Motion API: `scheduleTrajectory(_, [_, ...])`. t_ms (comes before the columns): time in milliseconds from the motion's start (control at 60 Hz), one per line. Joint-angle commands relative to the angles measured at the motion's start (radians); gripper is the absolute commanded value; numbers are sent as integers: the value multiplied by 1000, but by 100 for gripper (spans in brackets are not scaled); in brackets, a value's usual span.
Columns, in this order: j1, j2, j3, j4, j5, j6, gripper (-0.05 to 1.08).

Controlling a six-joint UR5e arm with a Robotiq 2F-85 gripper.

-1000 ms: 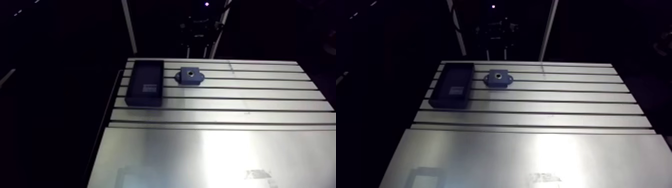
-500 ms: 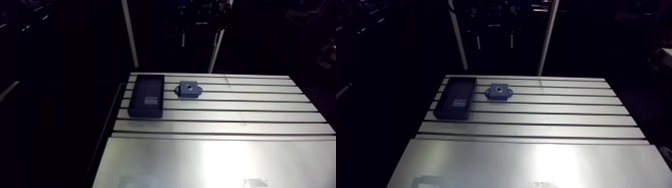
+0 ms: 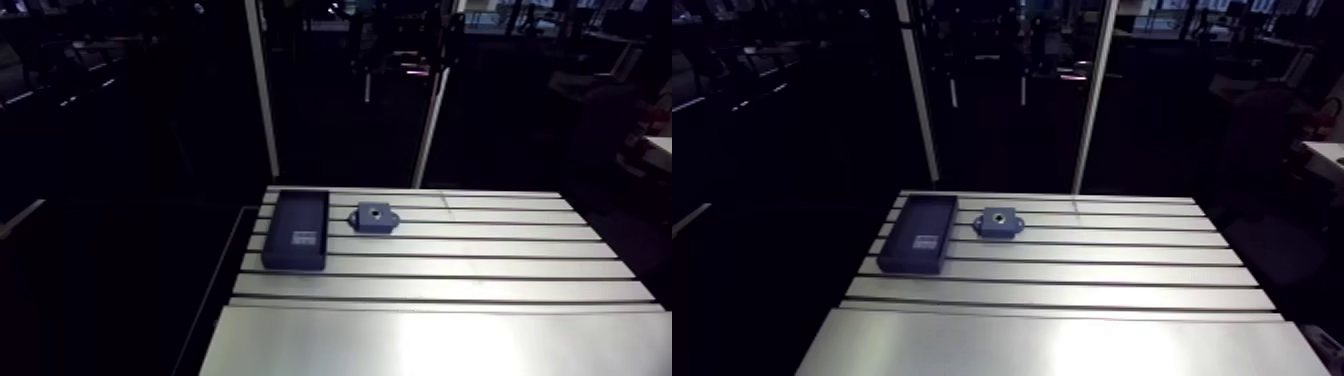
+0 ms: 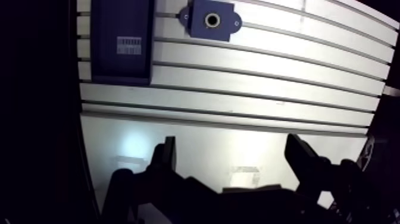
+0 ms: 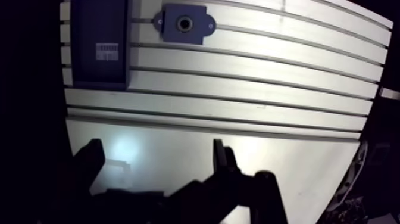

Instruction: Pick up the bearing and press it into the housing until flush.

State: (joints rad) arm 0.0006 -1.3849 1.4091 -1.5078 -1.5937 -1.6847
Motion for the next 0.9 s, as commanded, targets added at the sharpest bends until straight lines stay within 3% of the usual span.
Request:
scheduleTrajectory(17, [1, -116, 12, 41, 5, 12, 1])
scheduleTrajectory(317, [-8, -113, 58, 21, 2, 14, 1])
scheduleTrajectory(900, [-10, -101, 47, 1, 4, 13, 1])
